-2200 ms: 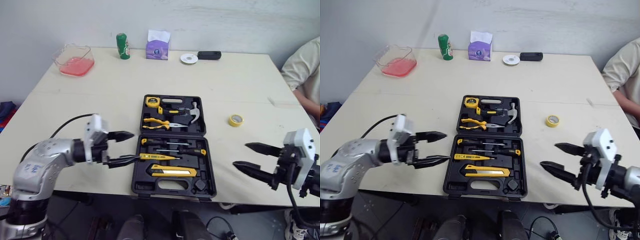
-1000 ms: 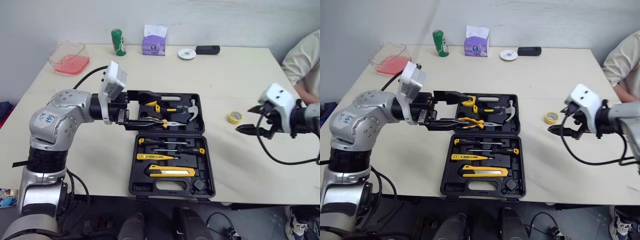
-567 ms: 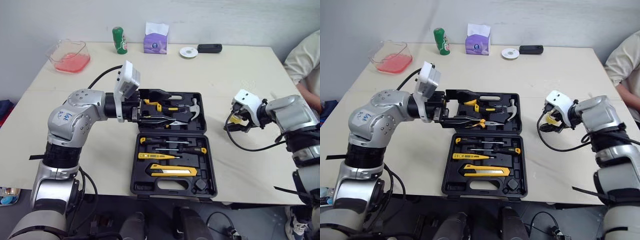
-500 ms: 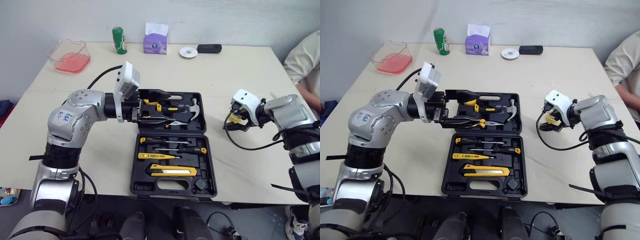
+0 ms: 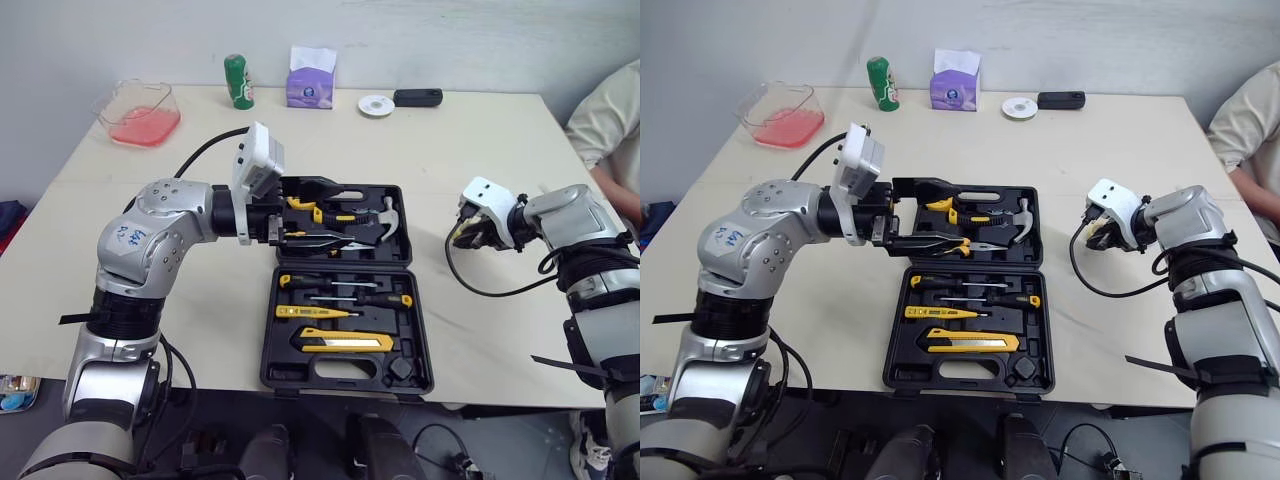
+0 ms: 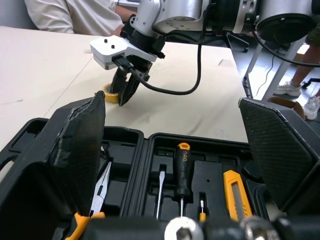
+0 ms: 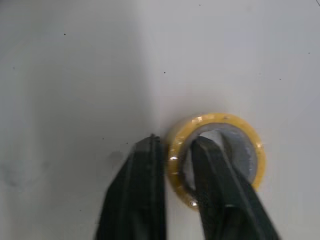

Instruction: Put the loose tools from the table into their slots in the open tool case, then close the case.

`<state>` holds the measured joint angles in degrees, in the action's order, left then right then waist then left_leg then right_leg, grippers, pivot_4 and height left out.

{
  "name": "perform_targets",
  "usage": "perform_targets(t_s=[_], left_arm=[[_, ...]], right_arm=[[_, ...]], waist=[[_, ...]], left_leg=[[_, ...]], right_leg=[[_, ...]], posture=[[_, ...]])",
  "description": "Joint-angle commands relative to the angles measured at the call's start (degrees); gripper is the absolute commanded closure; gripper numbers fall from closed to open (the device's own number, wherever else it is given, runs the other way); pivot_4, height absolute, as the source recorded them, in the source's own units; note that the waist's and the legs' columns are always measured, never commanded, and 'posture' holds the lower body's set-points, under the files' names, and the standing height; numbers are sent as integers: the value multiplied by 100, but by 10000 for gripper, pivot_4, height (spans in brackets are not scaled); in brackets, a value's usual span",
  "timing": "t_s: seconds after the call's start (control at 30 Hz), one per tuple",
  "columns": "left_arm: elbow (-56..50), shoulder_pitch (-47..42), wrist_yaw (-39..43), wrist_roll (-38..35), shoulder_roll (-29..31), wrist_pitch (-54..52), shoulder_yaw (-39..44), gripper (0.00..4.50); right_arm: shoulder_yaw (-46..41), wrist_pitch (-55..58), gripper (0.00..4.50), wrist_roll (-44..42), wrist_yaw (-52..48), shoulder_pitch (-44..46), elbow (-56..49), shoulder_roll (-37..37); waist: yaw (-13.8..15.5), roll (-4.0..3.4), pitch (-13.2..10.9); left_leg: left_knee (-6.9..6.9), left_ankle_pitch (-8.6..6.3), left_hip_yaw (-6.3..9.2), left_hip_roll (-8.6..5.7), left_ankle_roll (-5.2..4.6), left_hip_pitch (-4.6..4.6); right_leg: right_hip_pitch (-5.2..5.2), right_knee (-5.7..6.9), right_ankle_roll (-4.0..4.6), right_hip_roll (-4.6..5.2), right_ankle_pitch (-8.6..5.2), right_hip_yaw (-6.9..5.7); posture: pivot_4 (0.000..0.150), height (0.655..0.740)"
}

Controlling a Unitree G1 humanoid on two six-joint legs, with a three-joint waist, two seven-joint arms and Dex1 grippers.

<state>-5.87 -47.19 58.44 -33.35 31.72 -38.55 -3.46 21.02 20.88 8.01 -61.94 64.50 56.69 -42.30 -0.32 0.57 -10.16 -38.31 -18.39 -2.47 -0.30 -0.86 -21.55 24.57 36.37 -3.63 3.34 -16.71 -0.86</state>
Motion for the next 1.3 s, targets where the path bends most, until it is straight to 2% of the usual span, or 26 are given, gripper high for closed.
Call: perform_targets(t_s=[0.03,0.1,0.17,0.3,0.37,0.43,0.5,0.57,0.77,0.83,0.9,1.3], left_arm=[[-96,-10,0,22,-1,117,68,0],[-119,16,12,26,9,135,60,0],[-233,87,98,-30,63,120,53,0],[-813,493,578,-474,350,-236,17,0],[-1025,705,761,-596,506,-353,-35,0],[-1231,1019,1067,-424,727,-148,-266,0],[-1350,1278,1289,-210,887,137,-469,0],[-1426,1465,1478,-92,1003,364,-603,0],[-1416,1606,1620,55,1016,634,-755,0],[-1384,1569,1581,78,969,636,-777,0],[-1369,1549,1565,92,949,647,-782,0],[-1372,1520,1549,116,878,699,-817,0]], right_arm=[[-159,-116,44785,101,-132,43,-115,-151],[-212,-187,44785,95,-247,-14,-324,-247],[-387,-151,44785,-95,-567,-275,-1091,-495],[-1347,1540,44785,-1423,-1329,-1627,-4555,-1132],[-1824,2344,44785,-2129,-1406,-2301,-6065,-1304],[-2337,3208,44785,-2933,-1262,-3082,-7696,-1299],[-2661,3855,44785,-3556,-1037,-3701,-8855,-1216],[-2814,4065,44785,-3867,-780,-4282,-9581,-1157],[-2524,3870,44785,-3886,-51,-5452,-10507,-1202],[-2117,3418,44785,-3362,211,-5894,-10482,-1419],[-1999,3160,44785,-3211,291,-6108,-10413,-1562],[-1688,2902,44785,-3326,560,-6276,-10352,-1602]], waist=[[0,0,0],[0,0,0],[2,-1,-1],[28,-3,-2],[22,-3,-2],[19,-3,-2],[24,-3,-2],[30,-3,-2],[52,0,-1],[50,0,-1],[47,2,-2],[30,19,8]], left_leg=[[0,0,0,-1,0,0],[2,0,0,-1,0,0],[3,0,0,-1,1,-1],[13,0,4,2,2,-8],[11,-2,7,4,4,-8],[9,-3,7,6,7,2],[13,-4,13,7,8,14],[13,-5,17,7,9,21],[12,-11,19,0,-4,19],[14,-11,20,0,-4,16],[11,-11,19,-1,-6,13],[5,-8,18,-1,-12,17]], right_leg=[[0,0,0,1,0,0],[2,0,0,0,0,0],[4,0,0,0,0,0],[8,-9,0,-1,0,-4],[7,-11,0,-2,0,-5],[0,-5,0,-3,0,-2],[-12,-2,2,-3,-1,-5],[-20,-10,3,-2,-2,-5],[-23,-37,3,9,-2,-6],[-22,-40,3,8,-2,-6],[-22,-40,2,8,-2,-6],[-24,-36,1,3,-1,-5]], posture=[[1500,7400],[1500,7400],[1500,7400],[1500,7400],[1500,7400],[1500,7400],[1500,7400],[1500,7400],[1500,7400],[1500,7400],[1500,7400],[1500,7400]])
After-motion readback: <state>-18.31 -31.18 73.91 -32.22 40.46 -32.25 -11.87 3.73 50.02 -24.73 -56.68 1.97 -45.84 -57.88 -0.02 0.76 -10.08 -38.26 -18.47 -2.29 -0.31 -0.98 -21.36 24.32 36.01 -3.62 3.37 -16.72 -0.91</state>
